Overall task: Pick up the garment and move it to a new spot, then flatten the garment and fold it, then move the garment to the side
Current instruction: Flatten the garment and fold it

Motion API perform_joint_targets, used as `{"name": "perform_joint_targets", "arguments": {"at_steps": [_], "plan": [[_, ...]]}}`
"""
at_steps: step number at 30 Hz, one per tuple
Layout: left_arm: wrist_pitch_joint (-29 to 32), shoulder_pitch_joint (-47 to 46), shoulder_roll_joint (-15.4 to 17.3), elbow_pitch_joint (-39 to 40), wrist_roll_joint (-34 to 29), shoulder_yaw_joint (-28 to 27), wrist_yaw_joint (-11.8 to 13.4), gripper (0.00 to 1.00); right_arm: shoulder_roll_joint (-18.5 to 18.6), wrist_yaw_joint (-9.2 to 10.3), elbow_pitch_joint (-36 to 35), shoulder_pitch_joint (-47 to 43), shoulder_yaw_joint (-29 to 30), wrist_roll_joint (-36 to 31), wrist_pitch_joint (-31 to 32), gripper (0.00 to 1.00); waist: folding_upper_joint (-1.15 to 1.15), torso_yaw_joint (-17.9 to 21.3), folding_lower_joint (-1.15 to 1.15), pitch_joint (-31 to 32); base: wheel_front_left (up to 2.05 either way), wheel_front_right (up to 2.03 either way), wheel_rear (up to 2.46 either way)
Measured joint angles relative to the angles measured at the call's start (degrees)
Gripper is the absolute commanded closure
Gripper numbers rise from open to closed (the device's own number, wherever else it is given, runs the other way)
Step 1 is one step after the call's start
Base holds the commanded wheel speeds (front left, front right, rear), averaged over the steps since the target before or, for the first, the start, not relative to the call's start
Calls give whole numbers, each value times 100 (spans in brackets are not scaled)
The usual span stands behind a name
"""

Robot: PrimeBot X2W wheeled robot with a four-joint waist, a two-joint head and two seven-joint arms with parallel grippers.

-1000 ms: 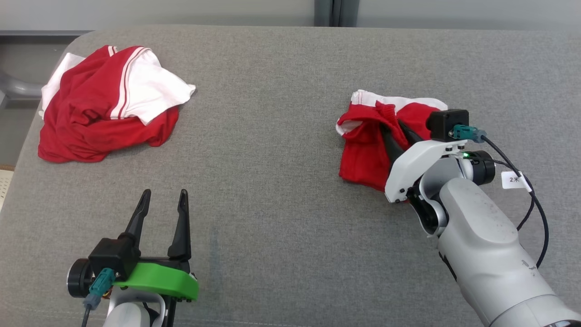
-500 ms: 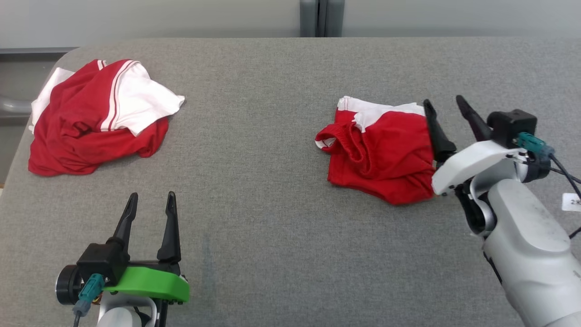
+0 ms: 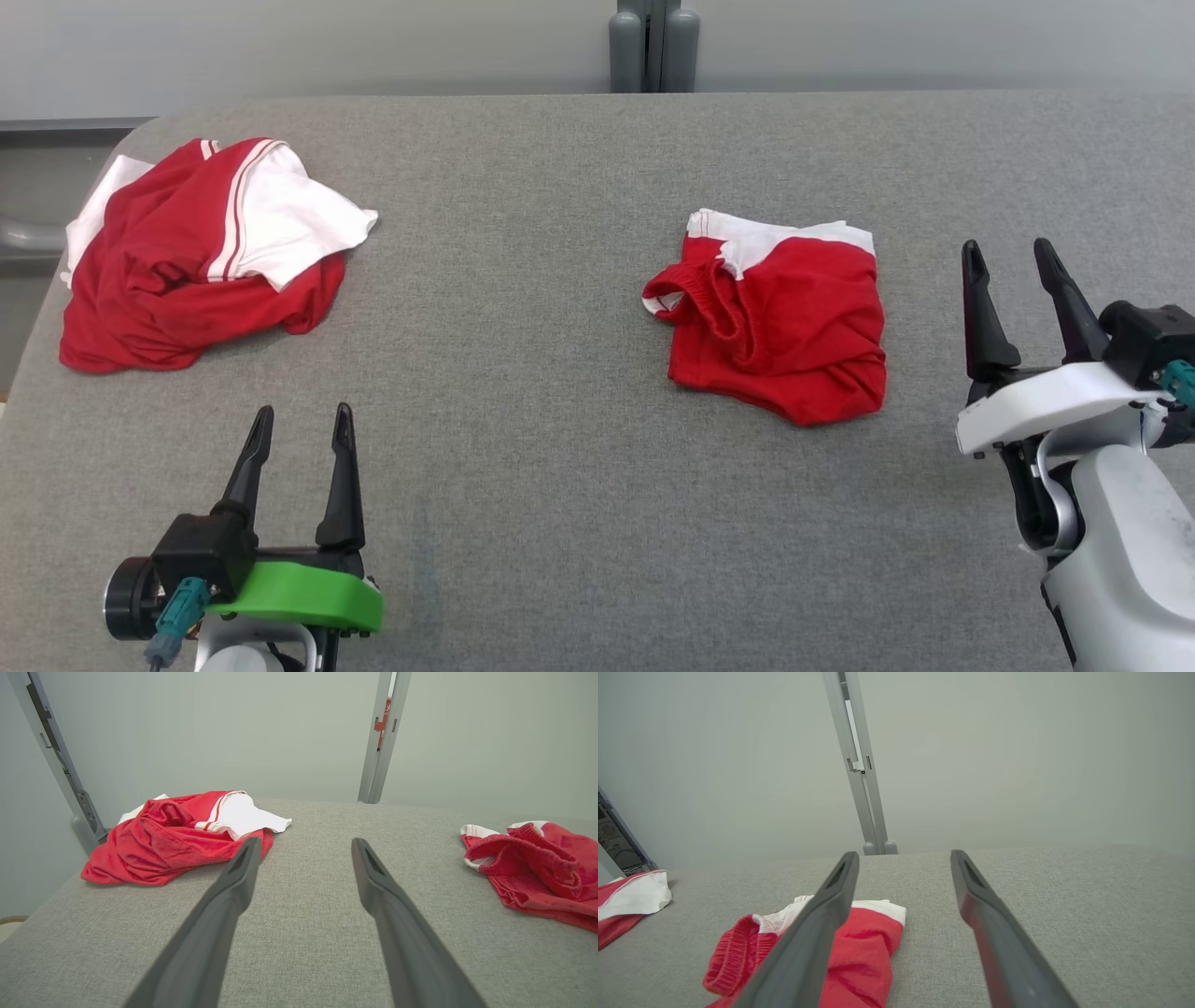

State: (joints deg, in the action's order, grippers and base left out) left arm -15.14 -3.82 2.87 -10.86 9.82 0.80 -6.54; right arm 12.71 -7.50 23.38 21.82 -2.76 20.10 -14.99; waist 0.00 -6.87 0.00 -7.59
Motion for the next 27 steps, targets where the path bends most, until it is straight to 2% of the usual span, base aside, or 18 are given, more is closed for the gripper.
{"name": "perform_joint_targets", "arguments": {"at_steps": [7,8,9,10,18,27], "plan": [[0,1,-1,52,-23,30,7,0,-73,0,-208,-256,33,-191,-1,0,0,-48,0,1,0,0,0],[0,1,-1,55,-23,42,7,0,-62,0,-155,-232,19,-222,-1,23,0,-60,0,-6,0,0,0],[0,-1,-1,58,-23,55,7,0,-53,0,-85,-183,9,-226,-1,51,0,-77,0,-16,0,0,0],[0,-6,-1,60,-23,67,7,0,-35,0,8,-118,-16,-244,-1,100,0,-93,0,-26,0,0,0],[0,-114,-1,64,24,186,19,0,121,0,1098,665,-253,-546,-5,100,0,-344,0,-155,0,0,0],[0,-279,-1,40,148,443,58,0,57,0,2296,1401,-472,-743,-5,100,0,-699,0,-406,0,0,0]]}}
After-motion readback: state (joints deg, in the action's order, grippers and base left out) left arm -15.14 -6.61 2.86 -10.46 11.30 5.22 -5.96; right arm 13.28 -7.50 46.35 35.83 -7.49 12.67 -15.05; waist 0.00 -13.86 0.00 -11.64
